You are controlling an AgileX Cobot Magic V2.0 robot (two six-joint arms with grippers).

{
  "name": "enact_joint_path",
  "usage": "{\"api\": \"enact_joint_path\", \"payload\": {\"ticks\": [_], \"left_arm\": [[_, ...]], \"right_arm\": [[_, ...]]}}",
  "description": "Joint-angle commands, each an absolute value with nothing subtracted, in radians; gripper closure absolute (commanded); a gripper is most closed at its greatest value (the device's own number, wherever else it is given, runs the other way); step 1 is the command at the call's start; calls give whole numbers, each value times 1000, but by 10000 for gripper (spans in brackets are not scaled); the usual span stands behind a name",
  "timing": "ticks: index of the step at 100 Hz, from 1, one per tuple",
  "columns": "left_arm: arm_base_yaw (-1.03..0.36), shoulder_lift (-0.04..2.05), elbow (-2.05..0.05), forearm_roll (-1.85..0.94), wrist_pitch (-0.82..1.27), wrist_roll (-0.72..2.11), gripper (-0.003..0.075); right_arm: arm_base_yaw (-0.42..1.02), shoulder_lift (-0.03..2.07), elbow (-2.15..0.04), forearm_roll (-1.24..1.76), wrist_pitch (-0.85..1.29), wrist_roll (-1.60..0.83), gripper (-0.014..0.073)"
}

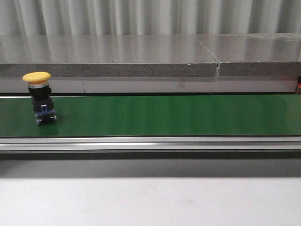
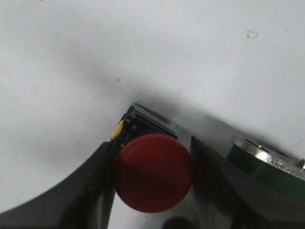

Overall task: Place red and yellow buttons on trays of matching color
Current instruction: 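Grasp a red push-button from the cluster with the left gripper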

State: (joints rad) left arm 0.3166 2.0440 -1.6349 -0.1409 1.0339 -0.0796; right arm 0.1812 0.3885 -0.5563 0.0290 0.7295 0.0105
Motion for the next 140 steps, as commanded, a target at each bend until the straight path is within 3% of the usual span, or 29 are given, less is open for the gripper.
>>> {"api": "enact_joint_path", "payload": {"ticks": [1, 63, 94, 140], "left_arm": [[318, 1947, -1663, -150, 1032, -55, 493], [269, 1538, -1398, -150, 993, 22, 493], [171, 1540, -1361, -150, 978, 22, 493], [165, 1541, -1361, -150, 1026, 22, 493]], "right_arm": [[182, 394, -580, 32, 663, 0, 673], [182, 394, -580, 32, 663, 0, 673], [182, 394, -580, 32, 663, 0, 673], [182, 394, -580, 32, 663, 0, 673]]}}
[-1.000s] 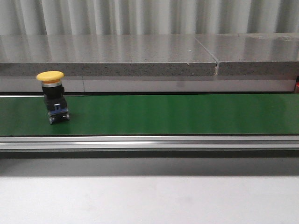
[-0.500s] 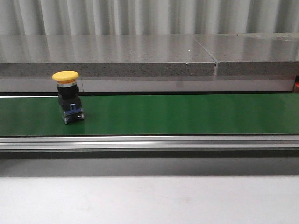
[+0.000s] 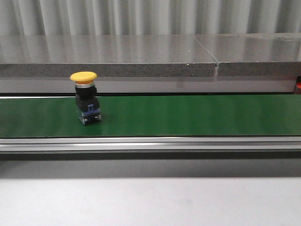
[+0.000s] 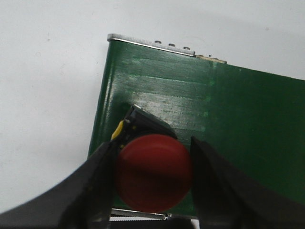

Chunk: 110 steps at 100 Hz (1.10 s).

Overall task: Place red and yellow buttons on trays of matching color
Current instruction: 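Grasp a red push-button from the cluster with the left gripper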

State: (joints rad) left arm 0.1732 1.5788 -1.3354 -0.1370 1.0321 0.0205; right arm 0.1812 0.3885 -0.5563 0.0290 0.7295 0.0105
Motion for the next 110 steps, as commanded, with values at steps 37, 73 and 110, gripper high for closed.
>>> {"api": "enact_joint_path", "payload": {"ticks": [37, 73, 110], "left_arm": [[165, 1601, -1363, -154, 1089, 22, 492], [165, 1594, -1365, -200, 1016, 26, 217], [131, 1487, -1365, -208, 963, 162, 273]], "right_arm": [[182, 394, -580, 32, 663, 0, 673], [182, 394, -580, 32, 663, 0, 673], [182, 394, -580, 32, 663, 0, 673]]}}
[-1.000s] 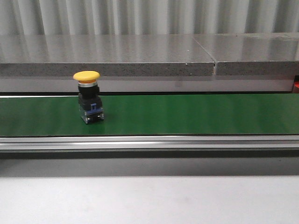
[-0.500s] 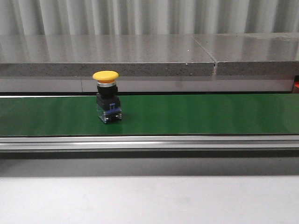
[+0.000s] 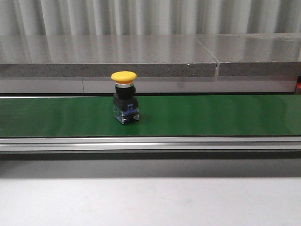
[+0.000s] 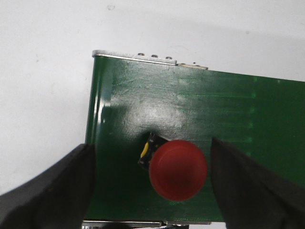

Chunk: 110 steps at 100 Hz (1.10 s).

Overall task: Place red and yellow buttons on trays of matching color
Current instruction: 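Grasp a red push-button from the cluster with the left gripper, then set the red button on the belt and open the left gripper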

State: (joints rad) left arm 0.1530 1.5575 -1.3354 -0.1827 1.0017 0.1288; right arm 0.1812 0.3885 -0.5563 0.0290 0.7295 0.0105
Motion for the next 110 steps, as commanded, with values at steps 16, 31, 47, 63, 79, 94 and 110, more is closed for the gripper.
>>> {"api": "enact_joint_path", "payload": {"ticks": [16, 31, 47, 63, 79, 94, 110], "left_arm": [[83, 1429, -1361, -206, 940, 176, 514], [36, 1387, -1361, -204, 938, 180, 739], [-20, 1355, -1357, -189, 930, 182, 741], [-83, 1292, -1283, -155, 844, 182, 741], [-133, 1194, -1153, -119, 711, 182, 741], [-147, 1083, -1023, -119, 587, 182, 741], [-147, 965, -904, -119, 535, 182, 741]], "right_arm": [[182, 394, -580, 32, 663, 0, 673], [182, 394, -580, 32, 663, 0, 673], [182, 394, -580, 32, 663, 0, 673], [182, 394, -580, 32, 663, 0, 673], [182, 394, -580, 32, 663, 0, 673], [182, 394, -580, 32, 663, 0, 673], [182, 394, -580, 32, 663, 0, 673]]}}
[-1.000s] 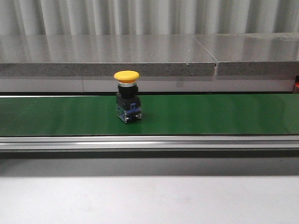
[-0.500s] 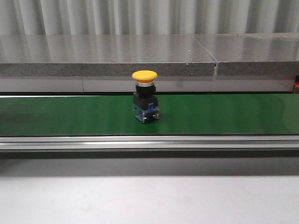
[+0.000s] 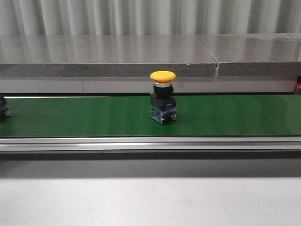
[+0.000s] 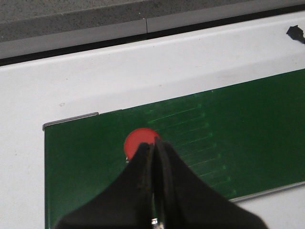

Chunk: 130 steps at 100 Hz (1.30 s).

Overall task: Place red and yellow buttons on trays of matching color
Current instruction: 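Set the red button on the belt and open the left gripper, then lower the right gripper onto the yellow button at the belt end and grasp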

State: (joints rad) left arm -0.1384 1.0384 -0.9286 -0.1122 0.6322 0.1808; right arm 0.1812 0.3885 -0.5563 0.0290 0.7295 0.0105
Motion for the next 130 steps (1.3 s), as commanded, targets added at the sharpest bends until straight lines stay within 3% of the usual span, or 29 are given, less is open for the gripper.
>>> {"api": "enact_joint_path", "payload": {"ticks": [1, 46, 85, 97, 116, 123, 130], "left_arm": [[-147, 960, -899, -119, 534, 182, 741], [-147, 656, -661, -119, 532, 182, 741], [-147, 581, -644, -119, 534, 182, 741], [-147, 581, -644, -119, 534, 182, 741], [-147, 581, -644, -119, 534, 182, 741], [-147, 581, -644, -119, 534, 182, 741], [-147, 581, -644, -119, 534, 182, 741]], "right_arm": [[182, 394, -580, 32, 663, 0, 673], [182, 433, -597, 29, 669, 0, 673], [196, 779, -831, 33, 737, -52, 652], [224, 901, -942, 33, 776, -52, 526], [280, 1080, -1100, 42, 862, -52, 137], [291, 1139, -1148, 59, 897, -52, 60], [291, 1199, -1192, 93, 944, -51, 55]]}}
